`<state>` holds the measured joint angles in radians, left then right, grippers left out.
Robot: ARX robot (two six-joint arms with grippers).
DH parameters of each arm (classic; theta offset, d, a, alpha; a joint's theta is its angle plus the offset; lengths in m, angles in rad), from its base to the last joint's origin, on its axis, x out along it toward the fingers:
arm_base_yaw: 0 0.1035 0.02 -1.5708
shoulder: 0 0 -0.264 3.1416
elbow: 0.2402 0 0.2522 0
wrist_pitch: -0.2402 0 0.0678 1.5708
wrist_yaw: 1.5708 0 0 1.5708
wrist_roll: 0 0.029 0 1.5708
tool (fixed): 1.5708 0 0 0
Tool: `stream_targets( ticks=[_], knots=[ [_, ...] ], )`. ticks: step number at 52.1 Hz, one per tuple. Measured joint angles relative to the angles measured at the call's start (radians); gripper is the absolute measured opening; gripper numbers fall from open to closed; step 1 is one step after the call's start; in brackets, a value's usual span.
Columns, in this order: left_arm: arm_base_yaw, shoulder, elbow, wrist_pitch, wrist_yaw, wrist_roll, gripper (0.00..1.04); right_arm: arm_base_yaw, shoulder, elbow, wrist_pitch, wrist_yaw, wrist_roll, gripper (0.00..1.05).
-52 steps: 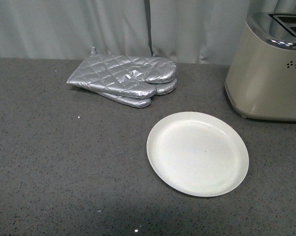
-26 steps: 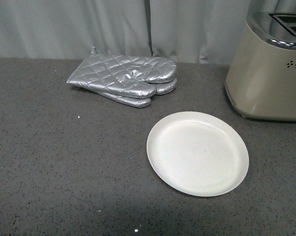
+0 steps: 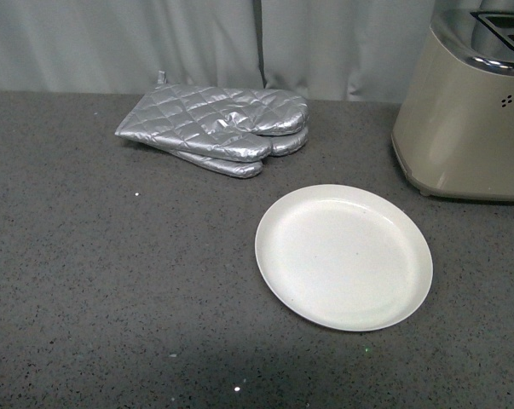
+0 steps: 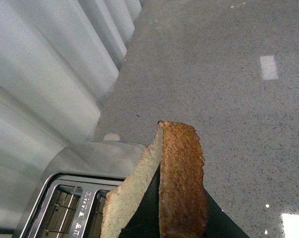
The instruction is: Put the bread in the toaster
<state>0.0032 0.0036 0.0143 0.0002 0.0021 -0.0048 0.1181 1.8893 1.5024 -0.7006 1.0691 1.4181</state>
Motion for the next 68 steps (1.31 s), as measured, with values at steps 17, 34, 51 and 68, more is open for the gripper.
stream_targets(
  ticks=[17,34,51,68],
  knots=[
    [0.000,0.000,0.000,0.000,0.000,0.000,0.98,0.008,0.007,0.023,0.024,-0.015,-0.015,0.49],
    [0.000,0.000,0.000,0.000,0.000,0.000,0.98,0.028,-0.031,-0.016,0.097,-0.078,-0.070,0.97],
    [0.000,0.000,0.000,0.000,-0.002,0.000,0.98,0.111,-0.556,-0.720,1.063,-0.627,-0.797,0.76],
    [0.000,0.000,0.000,0.000,0.002,0.001,0.98,0.195,-1.751,-1.496,0.761,-0.789,-1.392,0.13]
  ],
)
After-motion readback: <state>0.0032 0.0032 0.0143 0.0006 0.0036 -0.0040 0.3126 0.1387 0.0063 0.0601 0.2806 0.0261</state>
